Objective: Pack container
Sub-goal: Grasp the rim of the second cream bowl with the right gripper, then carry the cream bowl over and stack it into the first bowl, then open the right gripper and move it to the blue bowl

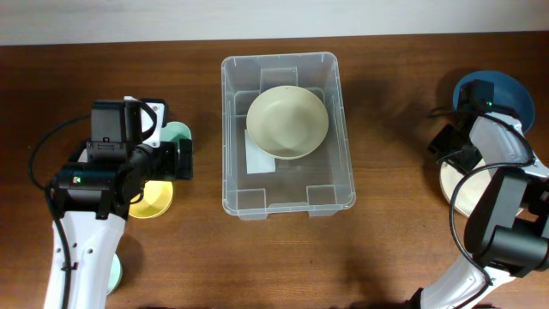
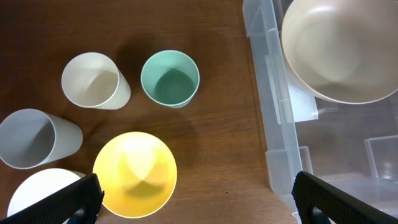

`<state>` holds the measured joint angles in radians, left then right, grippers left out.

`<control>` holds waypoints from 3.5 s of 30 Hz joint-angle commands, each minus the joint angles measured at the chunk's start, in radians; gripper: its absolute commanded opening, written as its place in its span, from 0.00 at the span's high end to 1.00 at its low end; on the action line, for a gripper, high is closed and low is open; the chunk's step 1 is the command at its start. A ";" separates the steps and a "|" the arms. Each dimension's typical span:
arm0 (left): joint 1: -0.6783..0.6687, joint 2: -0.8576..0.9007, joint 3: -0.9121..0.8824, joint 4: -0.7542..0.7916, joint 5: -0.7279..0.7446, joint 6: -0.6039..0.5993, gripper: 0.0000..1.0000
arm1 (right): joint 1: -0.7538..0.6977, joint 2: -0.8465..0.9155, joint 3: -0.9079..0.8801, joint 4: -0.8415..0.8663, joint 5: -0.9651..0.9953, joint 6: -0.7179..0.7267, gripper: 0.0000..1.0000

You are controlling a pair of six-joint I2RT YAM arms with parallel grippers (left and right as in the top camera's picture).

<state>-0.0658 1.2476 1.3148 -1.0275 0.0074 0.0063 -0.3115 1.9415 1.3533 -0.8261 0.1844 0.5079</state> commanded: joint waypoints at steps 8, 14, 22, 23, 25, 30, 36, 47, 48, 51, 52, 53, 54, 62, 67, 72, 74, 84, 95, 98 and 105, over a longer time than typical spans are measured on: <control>0.003 0.000 0.018 0.003 -0.003 -0.003 0.00 | -0.004 -0.002 -0.126 0.123 0.060 0.032 0.47; 0.003 0.000 0.018 0.003 -0.003 -0.003 0.00 | -0.003 -0.002 -0.144 0.137 0.060 0.033 0.75; 0.003 0.000 0.018 0.003 -0.003 -0.003 0.00 | -0.003 -0.002 -0.144 0.139 0.060 0.032 0.96; 0.003 0.000 0.018 0.002 -0.003 -0.003 0.00 | -0.003 -0.002 -0.144 0.139 0.060 0.032 0.96; 0.003 0.000 0.018 0.003 -0.003 -0.003 0.00 | -0.003 -0.002 -0.144 0.139 0.060 0.032 0.96; 0.003 0.000 0.018 0.003 -0.003 -0.003 0.00 | -0.003 -0.003 -0.143 0.140 0.055 0.032 0.96; 0.003 0.000 0.018 0.003 -0.003 -0.003 0.00 | 0.022 -0.060 -0.111 0.122 0.052 -0.008 0.96; 0.003 0.000 0.018 0.003 -0.003 -0.003 0.00 | 0.232 -0.250 0.028 0.031 0.052 -0.189 0.97; 0.003 0.000 0.018 0.003 -0.003 -0.003 0.00 | 0.258 -0.261 0.060 0.016 0.051 -0.222 0.96; 0.003 0.000 0.018 0.003 -0.003 -0.003 0.00 | 0.338 -0.269 0.198 -0.051 -0.020 -0.375 0.96; 0.003 0.000 0.018 0.003 -0.003 -0.003 0.00 | 0.352 -0.268 0.225 -0.062 -0.047 -0.413 0.96; 0.003 0.000 0.018 0.003 -0.003 -0.003 0.00 | 0.387 -0.267 0.286 -0.088 -0.106 -0.497 0.96; 0.003 0.000 0.018 0.003 -0.003 -0.003 0.00 | 0.408 -0.267 0.323 -0.103 -0.130 -0.530 0.96; 0.003 0.000 0.018 0.003 -0.003 -0.003 0.00 | 0.662 -0.266 0.509 -0.093 -0.185 -0.949 0.96; 0.003 0.000 0.018 0.003 -0.003 -0.003 0.00 | 0.784 -0.218 0.509 -0.104 -0.185 -1.206 0.96; 0.003 0.000 0.018 0.003 -0.003 -0.003 0.00 | 0.815 -0.129 0.509 -0.127 -0.301 -1.356 0.96; 0.003 0.000 0.018 0.003 -0.003 -0.003 0.00 | 0.815 -0.085 0.508 -0.175 -0.389 -1.473 0.96; 0.003 0.000 0.018 0.003 -0.003 -0.003 0.00 | 0.815 0.077 0.502 -0.219 -0.414 -1.499 0.96; 0.003 0.000 0.018 0.003 -0.003 -0.003 0.00 | 0.814 0.111 0.502 -0.222 -0.409 -1.492 0.46; 0.003 0.000 0.018 0.003 -0.003 -0.003 0.00 | 0.814 0.097 0.515 -0.225 -0.397 -1.447 0.42; 0.003 0.000 0.018 0.003 -0.004 -0.003 0.00 | 0.767 0.005 0.664 -0.227 -0.209 -1.110 0.32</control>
<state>-0.0658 1.2476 1.3148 -1.0271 0.0074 0.0067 0.4946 2.0480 1.9114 -1.0542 -0.1352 -0.8268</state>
